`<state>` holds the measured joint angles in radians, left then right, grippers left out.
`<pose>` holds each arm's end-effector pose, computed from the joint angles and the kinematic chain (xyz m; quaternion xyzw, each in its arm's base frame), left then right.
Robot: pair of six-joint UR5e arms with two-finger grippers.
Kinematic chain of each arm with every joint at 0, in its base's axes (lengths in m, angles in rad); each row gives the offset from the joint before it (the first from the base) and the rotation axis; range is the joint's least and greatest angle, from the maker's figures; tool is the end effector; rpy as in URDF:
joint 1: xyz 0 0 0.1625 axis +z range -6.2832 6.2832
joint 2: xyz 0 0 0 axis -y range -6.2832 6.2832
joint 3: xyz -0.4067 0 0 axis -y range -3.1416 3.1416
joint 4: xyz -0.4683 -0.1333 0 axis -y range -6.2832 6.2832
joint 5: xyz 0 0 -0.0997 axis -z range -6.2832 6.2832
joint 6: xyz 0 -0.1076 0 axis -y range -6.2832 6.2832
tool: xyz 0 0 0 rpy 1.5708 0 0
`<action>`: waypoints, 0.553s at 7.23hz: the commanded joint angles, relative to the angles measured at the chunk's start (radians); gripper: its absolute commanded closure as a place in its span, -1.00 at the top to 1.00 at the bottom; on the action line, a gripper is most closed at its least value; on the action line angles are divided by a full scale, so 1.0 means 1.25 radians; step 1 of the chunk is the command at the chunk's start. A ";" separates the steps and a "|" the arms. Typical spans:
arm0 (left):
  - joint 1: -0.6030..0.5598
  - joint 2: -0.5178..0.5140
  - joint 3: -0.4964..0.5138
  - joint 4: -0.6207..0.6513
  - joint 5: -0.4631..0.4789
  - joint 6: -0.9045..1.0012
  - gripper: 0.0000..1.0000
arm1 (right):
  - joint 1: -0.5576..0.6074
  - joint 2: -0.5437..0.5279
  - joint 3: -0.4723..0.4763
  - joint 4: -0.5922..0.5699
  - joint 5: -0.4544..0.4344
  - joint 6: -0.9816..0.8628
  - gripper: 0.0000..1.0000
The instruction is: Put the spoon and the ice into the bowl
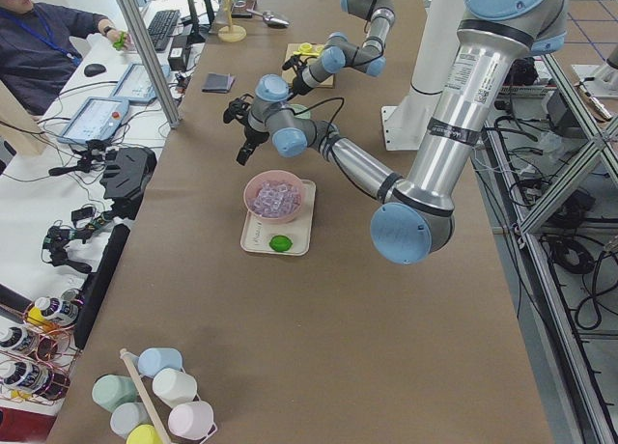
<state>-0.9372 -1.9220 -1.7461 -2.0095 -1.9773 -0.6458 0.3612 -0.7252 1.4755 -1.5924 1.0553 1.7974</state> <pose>0.3311 -0.6040 0.2833 0.2579 0.4148 0.0884 0.8681 -0.6672 -0.4513 0.1164 0.2608 -0.3278 0.3487 0.8384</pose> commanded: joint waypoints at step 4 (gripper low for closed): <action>-0.038 0.011 -0.001 0.021 -0.065 0.015 0.96 | 0.016 -0.064 0.134 0.000 0.068 -0.178 1.00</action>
<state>-0.9551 -1.9176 -1.7466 -2.0022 -2.0049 -0.6374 0.3499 -0.7612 1.5619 -1.5930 1.0618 1.7071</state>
